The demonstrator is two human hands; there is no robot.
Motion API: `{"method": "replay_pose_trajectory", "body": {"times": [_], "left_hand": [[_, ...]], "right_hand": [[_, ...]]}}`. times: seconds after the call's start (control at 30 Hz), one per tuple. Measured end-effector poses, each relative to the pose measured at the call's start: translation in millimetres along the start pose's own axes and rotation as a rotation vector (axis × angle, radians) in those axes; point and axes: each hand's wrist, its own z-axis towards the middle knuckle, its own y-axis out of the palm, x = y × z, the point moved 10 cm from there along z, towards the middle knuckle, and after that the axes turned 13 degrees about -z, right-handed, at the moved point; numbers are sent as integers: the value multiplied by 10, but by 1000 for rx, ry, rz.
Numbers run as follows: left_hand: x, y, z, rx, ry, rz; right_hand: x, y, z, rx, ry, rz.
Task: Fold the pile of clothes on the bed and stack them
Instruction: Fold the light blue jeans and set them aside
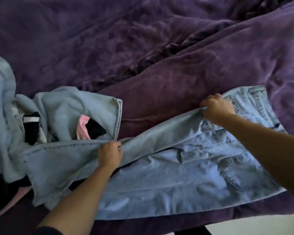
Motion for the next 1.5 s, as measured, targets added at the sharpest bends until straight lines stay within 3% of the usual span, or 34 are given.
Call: {"method": "replay_pose_trajectory", "body": {"times": [0.13,0.2,0.3,0.43,0.57,0.73,0.8,0.87,0.97,1.03,1.13,1.23,1.37,1.5], "left_hand": [[165,-667,51,239,107,-195],[279,-1085,216,372,127,-199],[196,-1481,482,439,8,-343],[-273,-1472,254,358,-73,-351],[-1227,-1176,-392,147,-120,-67],[-2092,-456,-958,-166,48,415],[-2297,-272,-943,-196,83,503],[-2316,-284,-815,-126,144,509],[-2168,-435,-615,-22,304,340],[-2060,-638,-574,-41,379,62],[-2167,-1232,-591,8,259,-522],[-2416,-2098,-587,237,223,-842],[-2772,-2789,-91,368,99,-825],[-3201,-2682,385,368,-140,-619]], "right_hand": [[236,-542,-141,318,116,226],[398,-781,5,341,196,243],[537,-903,167,254,321,201],[80,-803,-67,135,263,153],[-829,-596,-536,37,86,172],[-2060,-242,-901,-82,-104,133],[-2464,-156,-904,-60,-126,91],[-2859,-161,-831,12,-151,46],[-3449,-248,-650,106,-217,-69],[-3790,-296,-549,95,-249,-97],[-3987,-502,-536,65,-177,113],[-3938,-1039,-628,189,-100,241],[-4086,-1769,-416,299,-95,236],[-4434,-1845,-207,265,-83,194]]}}
